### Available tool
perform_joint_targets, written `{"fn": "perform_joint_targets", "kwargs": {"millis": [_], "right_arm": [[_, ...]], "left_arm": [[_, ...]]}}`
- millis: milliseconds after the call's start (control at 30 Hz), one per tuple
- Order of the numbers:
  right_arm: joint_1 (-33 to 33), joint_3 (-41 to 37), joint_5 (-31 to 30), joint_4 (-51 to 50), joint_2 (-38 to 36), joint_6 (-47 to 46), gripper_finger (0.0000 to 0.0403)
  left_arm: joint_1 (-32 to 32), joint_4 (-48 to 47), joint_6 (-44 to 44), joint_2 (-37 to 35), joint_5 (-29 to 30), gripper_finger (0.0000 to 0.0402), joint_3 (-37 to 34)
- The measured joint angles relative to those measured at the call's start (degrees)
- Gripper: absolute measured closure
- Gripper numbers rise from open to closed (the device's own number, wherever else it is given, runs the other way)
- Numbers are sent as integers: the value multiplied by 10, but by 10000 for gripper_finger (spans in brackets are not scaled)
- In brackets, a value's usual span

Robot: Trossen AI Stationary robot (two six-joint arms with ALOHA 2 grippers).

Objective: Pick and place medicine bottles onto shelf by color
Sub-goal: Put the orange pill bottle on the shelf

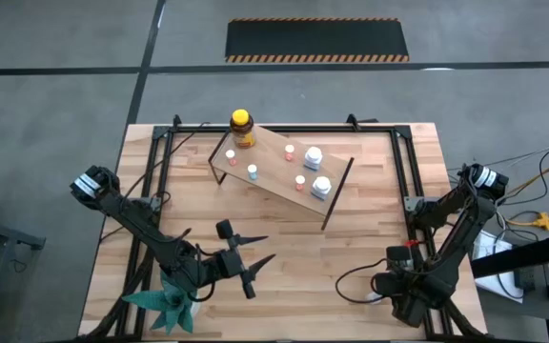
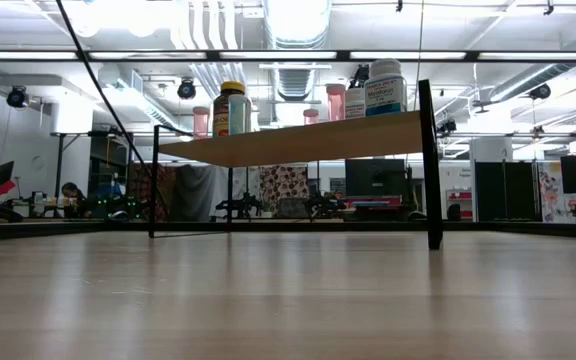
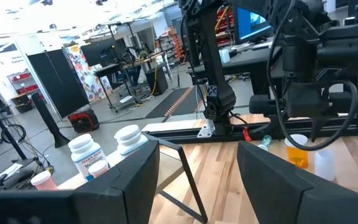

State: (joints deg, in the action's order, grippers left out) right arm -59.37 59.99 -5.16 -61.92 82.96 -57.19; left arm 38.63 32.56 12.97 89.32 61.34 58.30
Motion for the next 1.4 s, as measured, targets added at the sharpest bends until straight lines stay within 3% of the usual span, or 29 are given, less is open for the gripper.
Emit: {"fn": "perform_joint_targets", "kwargs": {"millis": [267,533,733,900,1067,1400], "right_arm": [[0,-34,0,32,0,2,139],[0,-34,0,35,0,4,208],[1,-26,13,20,-4,3,206],[26,31,11,-63,-19,10,186],[74,108,5,-113,-19,47,198],[192,246,6,-103,27,236,203]], "left_arm": [[0,0,-2,0,0,202,-2],[0,0,-1,0,0,202,-2],[0,-1,21,-1,0,202,-2],[1,1,73,-18,7,202,-1],[1,0,107,-35,18,202,-6],[1,-7,117,-33,26,202,-6]]}}
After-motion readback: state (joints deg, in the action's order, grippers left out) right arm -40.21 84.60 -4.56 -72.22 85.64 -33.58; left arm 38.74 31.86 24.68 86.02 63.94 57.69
